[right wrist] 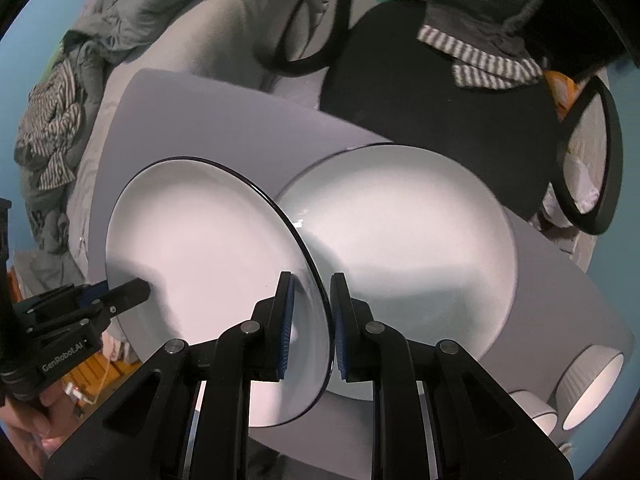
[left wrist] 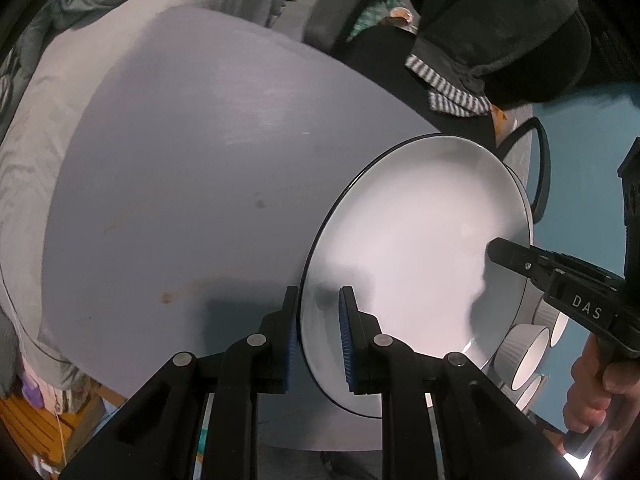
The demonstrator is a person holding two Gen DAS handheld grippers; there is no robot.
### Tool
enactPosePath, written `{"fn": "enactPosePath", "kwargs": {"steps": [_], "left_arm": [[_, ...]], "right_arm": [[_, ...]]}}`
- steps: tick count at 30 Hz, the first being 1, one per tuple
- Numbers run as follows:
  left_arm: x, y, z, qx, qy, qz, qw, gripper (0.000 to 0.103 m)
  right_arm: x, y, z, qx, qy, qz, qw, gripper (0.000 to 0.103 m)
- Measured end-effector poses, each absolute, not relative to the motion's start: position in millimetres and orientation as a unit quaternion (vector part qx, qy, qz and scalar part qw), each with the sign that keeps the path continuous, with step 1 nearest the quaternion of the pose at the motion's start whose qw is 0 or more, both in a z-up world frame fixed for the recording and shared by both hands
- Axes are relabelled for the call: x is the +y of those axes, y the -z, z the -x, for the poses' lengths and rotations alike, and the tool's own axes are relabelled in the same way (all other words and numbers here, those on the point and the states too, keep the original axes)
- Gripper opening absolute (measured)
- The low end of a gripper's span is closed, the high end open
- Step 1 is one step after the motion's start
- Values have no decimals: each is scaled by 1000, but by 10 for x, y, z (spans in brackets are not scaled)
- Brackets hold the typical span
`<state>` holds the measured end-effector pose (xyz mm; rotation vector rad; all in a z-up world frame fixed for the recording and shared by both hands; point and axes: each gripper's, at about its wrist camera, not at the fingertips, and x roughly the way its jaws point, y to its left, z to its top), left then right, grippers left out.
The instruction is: Organize plates and bowls
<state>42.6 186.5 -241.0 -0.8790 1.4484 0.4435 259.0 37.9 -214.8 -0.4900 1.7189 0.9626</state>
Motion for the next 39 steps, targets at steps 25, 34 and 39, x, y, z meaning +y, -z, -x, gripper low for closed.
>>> {"fn": "enactPosePath", "kwargs": {"steps": [25, 34, 39], "left_arm": [[1448, 2450, -1210, 679, -155, 324, 640, 18], [1421, 2513, -1328, 690, -160, 319, 630, 18], [1406, 2550, -1376, 699, -162, 310, 624, 18]], "right_arm": [[-240, 2382, -3160, 747, -349, 144, 547, 19], [-268, 2513, -3233, 758, -341, 152, 535, 19], [-272, 2545, -3270, 762, -341, 160, 527, 19]]}}
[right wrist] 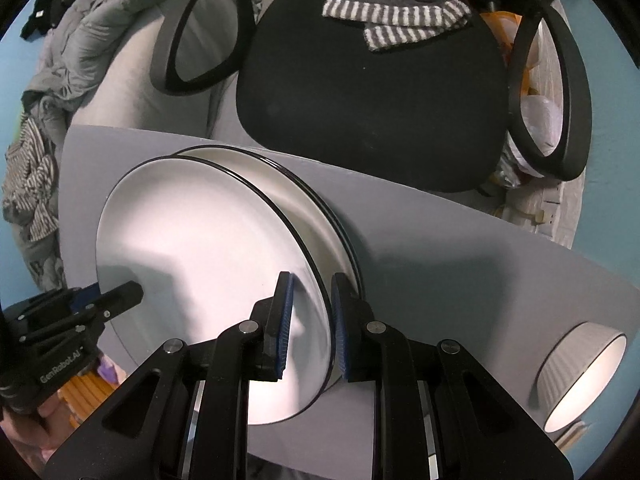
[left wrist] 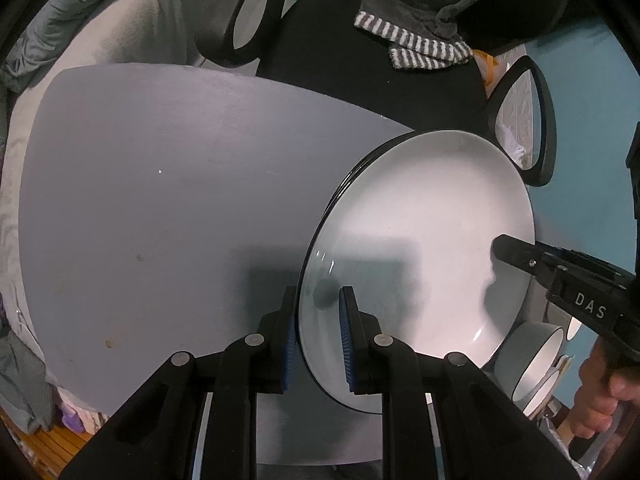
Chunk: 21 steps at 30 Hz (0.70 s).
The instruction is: Organize plates and bowls
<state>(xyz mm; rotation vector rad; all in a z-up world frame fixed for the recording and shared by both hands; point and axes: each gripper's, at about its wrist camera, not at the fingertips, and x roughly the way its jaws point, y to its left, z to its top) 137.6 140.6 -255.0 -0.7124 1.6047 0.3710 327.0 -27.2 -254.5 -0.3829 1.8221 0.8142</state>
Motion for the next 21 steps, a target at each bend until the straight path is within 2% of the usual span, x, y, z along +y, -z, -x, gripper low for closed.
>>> {"fn": "enactPosePath", "kwargs": {"steps": [6, 9, 10, 12, 21], "left_arm": [[1429, 2550, -1395, 699, -163, 314, 621, 18], [1432, 2548, -1413, 701, -165, 310, 620, 19], [1429, 2540, -1420, 701, -164, 312, 620, 22], [1417, 2528, -1429, 700, -161, 313, 621, 28], [1383, 2446, -1455, 697, -166, 293, 633, 32]], "right_arm": [[-287, 2578, -3314, 777, -337, 157, 508, 20], [-270, 2574, -3331, 787, -331, 152, 498, 27], [-262, 2572, -3332, 792, -330, 150, 492, 33], [-232, 2571, -3314, 796, -329, 158, 483, 37], [-228, 2527, -3296, 795, -325, 176, 480, 37]]}}
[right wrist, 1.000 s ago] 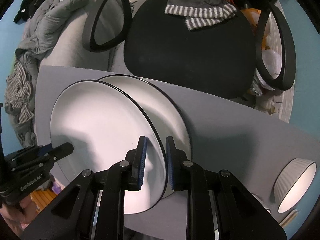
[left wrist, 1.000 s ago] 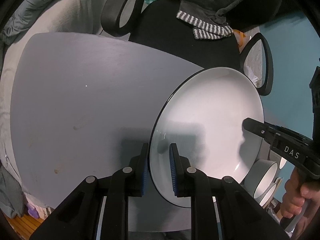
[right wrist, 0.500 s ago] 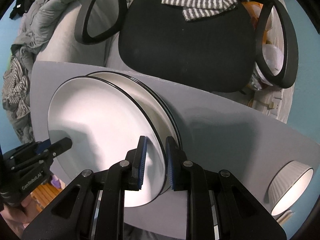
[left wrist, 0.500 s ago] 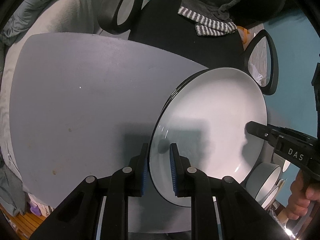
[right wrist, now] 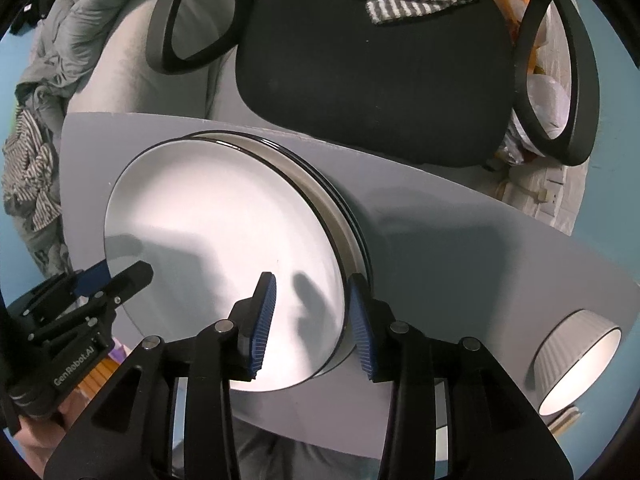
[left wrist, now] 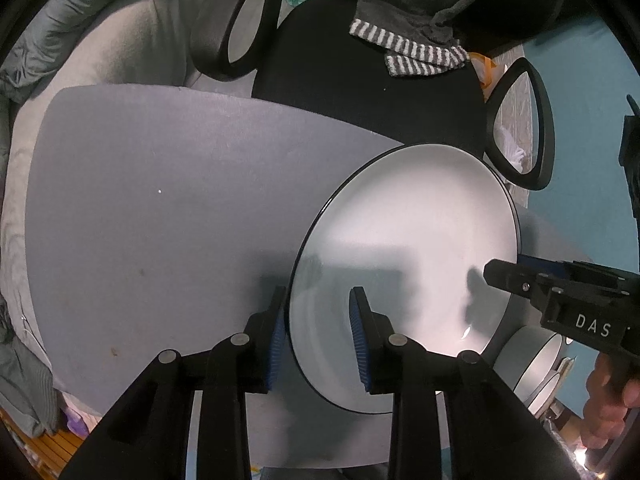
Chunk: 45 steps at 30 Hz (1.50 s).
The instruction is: Organize plates and bowls
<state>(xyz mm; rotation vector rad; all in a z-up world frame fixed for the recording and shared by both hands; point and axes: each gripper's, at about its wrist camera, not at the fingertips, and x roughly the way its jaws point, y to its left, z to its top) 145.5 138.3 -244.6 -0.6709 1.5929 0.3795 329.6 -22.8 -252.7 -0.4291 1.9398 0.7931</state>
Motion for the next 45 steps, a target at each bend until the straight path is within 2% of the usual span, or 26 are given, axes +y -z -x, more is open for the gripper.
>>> {"fn": "enactPosePath", "kwargs": {"steps": [6, 15, 19, 27, 30, 34, 37, 45], "left_arm": [[1330, 2391, -1477, 698, -166, 270, 643, 37], [1292, 2392, -1461, 702, -165, 258, 642, 37], [1306, 2390, -1446, 703, -166, 261, 641, 37], [1279, 2285, -1438, 697, -163, 248, 653, 38], [1270, 2228, -1424, 695, -164, 238, 658, 48], [1232, 2118, -1379, 689, -163, 224, 669, 49], [1178, 2035, -1325, 686, -163, 210, 677, 55], [1066, 1844, -1112, 676, -156, 213, 688, 58]], "right_arm": [[-245, 2486, -3291, 795, -320, 179, 482, 37], [-269, 2453, -3277, 798, -310, 183, 484, 38], [-299, 2420, -3306, 796, -295, 189, 494, 47], [-364, 2340, -3332, 786, -294, 192, 509, 47], [-386, 2281, -3311, 777, -294, 199, 520, 51], [-426, 2194, -3274, 764, -292, 212, 535, 52], [-461, 2099, -3250, 753, -294, 212, 549, 61], [-586, 1827, -3108, 728, -298, 214, 579, 62]]}}
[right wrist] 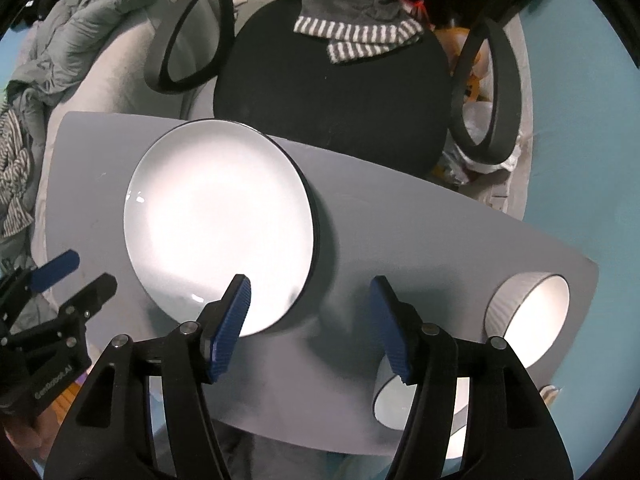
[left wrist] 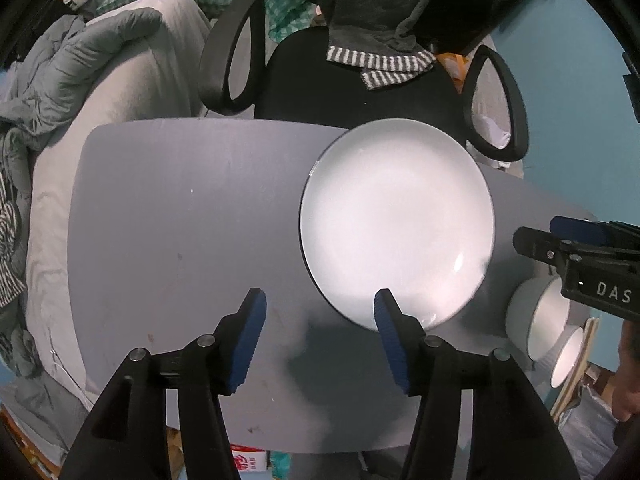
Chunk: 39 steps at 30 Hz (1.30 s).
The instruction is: Organize plates and bowls
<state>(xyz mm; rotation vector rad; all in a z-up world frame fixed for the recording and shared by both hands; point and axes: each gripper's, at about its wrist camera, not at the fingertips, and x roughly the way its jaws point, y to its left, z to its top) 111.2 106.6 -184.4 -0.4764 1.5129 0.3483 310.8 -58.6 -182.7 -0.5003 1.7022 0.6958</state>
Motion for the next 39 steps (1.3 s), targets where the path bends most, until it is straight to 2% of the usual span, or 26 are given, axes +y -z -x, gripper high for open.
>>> {"fn": "enactPosePath", "kwargs": {"steps": [4, 19, 39], "left_arm": [[984, 1655, -980, 657, -153, 221, 704, 65], [694, 1224, -638, 621, -128, 211, 743, 66], [-128, 1132, -755, 634, -36, 169, 754, 66]], "right_arm": [[-681, 1705, -3027, 722, -297, 205, 591, 62], [-1115, 1271, -2731, 697, -274, 189, 635, 62], [-2251, 1137, -2552, 718, -193, 108, 660, 62]]}}
